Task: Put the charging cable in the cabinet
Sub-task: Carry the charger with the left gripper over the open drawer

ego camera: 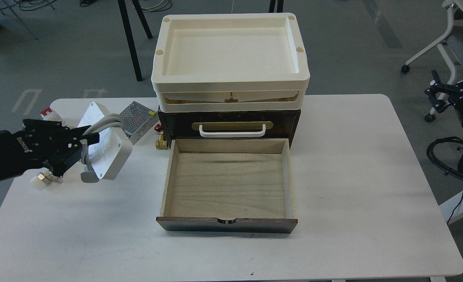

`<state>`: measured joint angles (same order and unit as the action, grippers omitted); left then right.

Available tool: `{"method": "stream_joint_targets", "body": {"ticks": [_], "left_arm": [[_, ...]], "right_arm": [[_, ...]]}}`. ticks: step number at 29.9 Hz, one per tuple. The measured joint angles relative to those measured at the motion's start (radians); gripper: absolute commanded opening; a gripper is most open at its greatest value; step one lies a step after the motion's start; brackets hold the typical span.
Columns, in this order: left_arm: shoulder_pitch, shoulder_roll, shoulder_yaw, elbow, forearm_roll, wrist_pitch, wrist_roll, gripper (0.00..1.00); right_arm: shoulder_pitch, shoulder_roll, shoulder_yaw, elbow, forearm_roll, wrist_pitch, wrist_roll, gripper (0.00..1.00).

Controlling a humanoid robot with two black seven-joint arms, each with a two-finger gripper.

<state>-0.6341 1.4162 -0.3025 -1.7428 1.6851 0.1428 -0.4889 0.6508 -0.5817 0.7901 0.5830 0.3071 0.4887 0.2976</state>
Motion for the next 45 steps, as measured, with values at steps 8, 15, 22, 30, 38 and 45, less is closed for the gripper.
{"method": "stream_joint_targets", "body": {"ticks": [8,15,22,30,38,45], "left_arm": [[0.028,-0.224,0.015,-0.022,-0.014,-0.014,0.000,0.00],[0.025,-0.363,0.015,0.064,-0.087,-0.029,0.000,0.00],[0.032,-0.465,0.015,0.170,-0.097,-0.026,0.000,0.00],[0.057,-0.582,0.027,0.226,-0.122,-0.017,0.000,0.00],[0.069,-0.697,0.030,0.406,-0.119,-0.017,0.000,0.00],[0.081,-0.734,0.051,0.481,-0.110,-0.022,0.000,0.13]], "right_arm": [[-0.010,0.002,0.000,-0.011,0.000,0.000,0.000,1.00],[-0.028,0.002,0.001,-0.011,0.000,0.000,0.000,1.00],[-0.039,0.009,0.002,-0.011,0.001,0.000,0.000,1.00],[-0.039,0.014,0.007,-0.011,0.000,0.000,0.000,1.00],[-0.039,0.009,0.009,-0.011,0.000,0.000,0.000,1.00],[-0.039,0.008,0.009,-0.011,0.001,0.000,0.000,1.00]]}}
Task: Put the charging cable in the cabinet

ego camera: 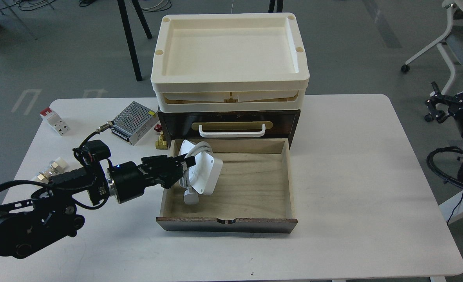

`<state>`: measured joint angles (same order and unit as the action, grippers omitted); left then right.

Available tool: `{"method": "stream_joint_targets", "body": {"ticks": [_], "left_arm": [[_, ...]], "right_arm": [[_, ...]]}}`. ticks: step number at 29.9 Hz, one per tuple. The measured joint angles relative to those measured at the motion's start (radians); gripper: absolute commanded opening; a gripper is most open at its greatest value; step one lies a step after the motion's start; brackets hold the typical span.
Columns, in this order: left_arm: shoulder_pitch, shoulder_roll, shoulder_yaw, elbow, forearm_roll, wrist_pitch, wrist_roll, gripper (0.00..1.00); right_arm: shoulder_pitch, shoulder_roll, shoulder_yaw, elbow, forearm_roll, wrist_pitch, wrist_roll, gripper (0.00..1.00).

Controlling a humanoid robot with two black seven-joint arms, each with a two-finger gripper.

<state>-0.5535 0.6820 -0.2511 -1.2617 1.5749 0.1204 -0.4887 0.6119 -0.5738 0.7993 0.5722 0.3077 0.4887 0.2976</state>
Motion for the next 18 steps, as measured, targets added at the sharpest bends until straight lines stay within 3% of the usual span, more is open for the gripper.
{"method": "stream_joint_targets", "body": {"ticks": [2,3,4,5,9,14,18], "left_arm": [[0.002,0.000,0.014,0.002,0.001,0.000,0.000,0.31],[0.002,0.000,0.018,0.003,0.001,0.000,0.000,0.46],[0.002,0.000,0.019,0.003,0.001,0.000,0.000,0.78],[0.002,0.000,0.021,0.003,-0.001,-0.001,0.000,0.91],[0.003,-0.003,0.006,0.003,-0.039,-0.005,0.000,0.99],[-0.012,0.012,-0.025,0.002,-0.230,-0.008,0.000,0.99],[-0.011,0.128,-0.038,0.003,-0.338,-0.026,0.000,0.99]], "right_arm": [[0.000,0.000,0.000,0.000,0.000,0.000,0.000,1.00],[0.000,0.000,0.000,0.000,0.000,0.000,0.000,1.00],[0.000,0.000,0.000,0.000,-0.001,0.000,0.000,1.00],[0.000,0.000,0.000,0.000,-0.001,0.000,0.000,1.00],[0.000,0.001,0.000,0.000,-0.001,0.000,0.000,1.00],[0.003,0.009,-0.001,0.000,-0.001,0.000,0.000,1.00],[0.013,0.010,-0.001,0.003,-0.001,0.000,0.000,1.00]]}}
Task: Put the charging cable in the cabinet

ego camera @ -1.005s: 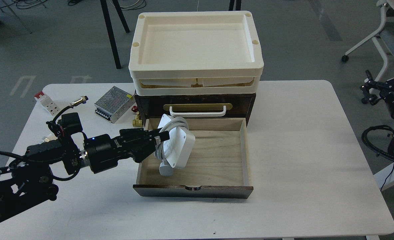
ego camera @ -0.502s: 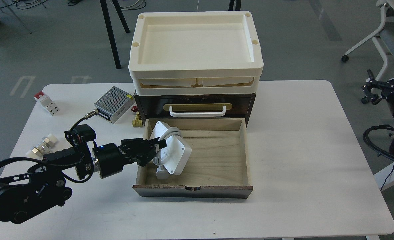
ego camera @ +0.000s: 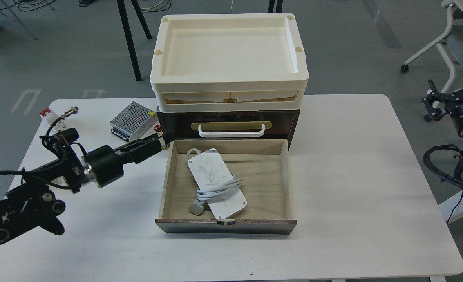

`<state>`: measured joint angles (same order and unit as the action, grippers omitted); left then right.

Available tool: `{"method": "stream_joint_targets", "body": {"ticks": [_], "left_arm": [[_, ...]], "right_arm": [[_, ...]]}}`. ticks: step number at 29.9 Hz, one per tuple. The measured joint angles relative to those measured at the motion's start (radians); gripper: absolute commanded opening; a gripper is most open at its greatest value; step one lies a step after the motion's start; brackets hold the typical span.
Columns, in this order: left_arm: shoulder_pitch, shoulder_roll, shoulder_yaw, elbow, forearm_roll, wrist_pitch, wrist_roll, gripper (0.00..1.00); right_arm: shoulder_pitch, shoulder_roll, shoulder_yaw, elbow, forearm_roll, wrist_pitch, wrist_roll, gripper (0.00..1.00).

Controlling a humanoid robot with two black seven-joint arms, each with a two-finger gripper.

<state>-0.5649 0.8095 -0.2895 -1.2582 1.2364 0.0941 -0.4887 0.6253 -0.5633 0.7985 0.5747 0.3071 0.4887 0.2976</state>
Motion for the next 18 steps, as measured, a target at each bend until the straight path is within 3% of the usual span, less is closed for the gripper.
{"method": "stream_joint_targets", "body": {"ticks": [4,9,14,18], "left_arm": [[0.012,0.155,-0.002,0.014,-0.113,-0.124,0.000,0.99],[-0.001,0.201,-0.069,0.140,-0.505,-0.285,0.000,0.99],[-0.081,0.122,-0.229,0.290,-0.991,-0.531,0.000,0.99],[-0.142,-0.003,-0.314,0.458,-1.190,-0.579,0.000,0.99]], "right_arm": [[0.018,0.000,0.005,0.000,0.000,0.000,0.000,1.00],[0.069,0.011,-0.006,-0.001,-0.014,0.000,-0.001,1.00],[0.122,0.067,-0.010,0.007,-0.053,0.000,-0.001,1.00],[0.129,0.095,0.000,0.014,-0.057,0.000,-0.001,1.00]]}}
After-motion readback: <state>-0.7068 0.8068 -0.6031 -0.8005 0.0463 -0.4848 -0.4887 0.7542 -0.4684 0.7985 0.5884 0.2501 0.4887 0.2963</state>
